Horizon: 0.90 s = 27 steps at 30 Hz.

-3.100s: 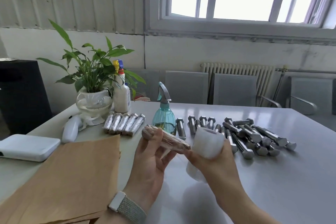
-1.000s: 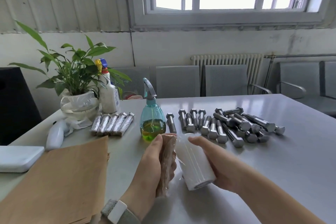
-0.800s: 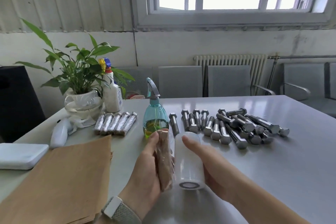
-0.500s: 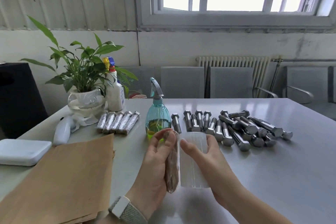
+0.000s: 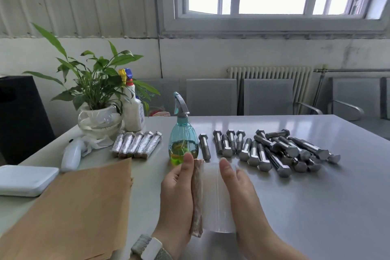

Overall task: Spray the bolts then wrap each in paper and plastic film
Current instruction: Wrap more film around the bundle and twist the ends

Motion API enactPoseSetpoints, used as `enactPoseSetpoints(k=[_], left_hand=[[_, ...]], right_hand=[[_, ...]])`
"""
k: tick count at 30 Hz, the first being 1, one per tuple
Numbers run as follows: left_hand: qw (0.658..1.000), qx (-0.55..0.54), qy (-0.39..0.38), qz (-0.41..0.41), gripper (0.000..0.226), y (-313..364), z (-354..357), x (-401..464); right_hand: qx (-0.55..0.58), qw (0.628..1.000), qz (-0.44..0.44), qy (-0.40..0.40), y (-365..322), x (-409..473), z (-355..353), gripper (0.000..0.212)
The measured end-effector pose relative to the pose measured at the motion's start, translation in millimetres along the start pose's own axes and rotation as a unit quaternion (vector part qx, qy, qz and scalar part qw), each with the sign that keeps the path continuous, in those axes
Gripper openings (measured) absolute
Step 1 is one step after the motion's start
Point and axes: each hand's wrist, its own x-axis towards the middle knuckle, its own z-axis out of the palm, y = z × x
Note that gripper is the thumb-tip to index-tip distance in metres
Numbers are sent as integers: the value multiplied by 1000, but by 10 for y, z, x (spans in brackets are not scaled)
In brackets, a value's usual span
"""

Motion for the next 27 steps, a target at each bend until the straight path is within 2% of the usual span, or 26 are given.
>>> enactPoseSetpoints(k=[3,7,9,12,20,22,24,27], left_hand=[[996,79,40,30,65,-7,-8,5],[991,101,73,47,77,11,-41,33],[992,86,77,59,73,23,-62,44],[993,81,57,58,56,14,-44,12],[998,-49,20,-20,37,-9,31,-36],[994,-92,-4,-54,41,-1,35,-60],[983,-147,-39,-107,55,37,60,-96],[966,-211,-58,-141,61,55,95,-97]], right_hand=[[-1,999,15,-45,-64,-5,-17,67],[-16,999,-11,-28,-56,2,-2,67],[-38,998,-37,-19,-47,-8,12,62],[-77,994,-71,-6,-52,-31,16,56],[-83,995,-62,1,-94,-30,-6,62],[-99,994,-55,13,-89,-25,11,69],[-112,993,-35,28,-72,-8,13,80],[-147,986,-30,66,-79,22,-30,74]])
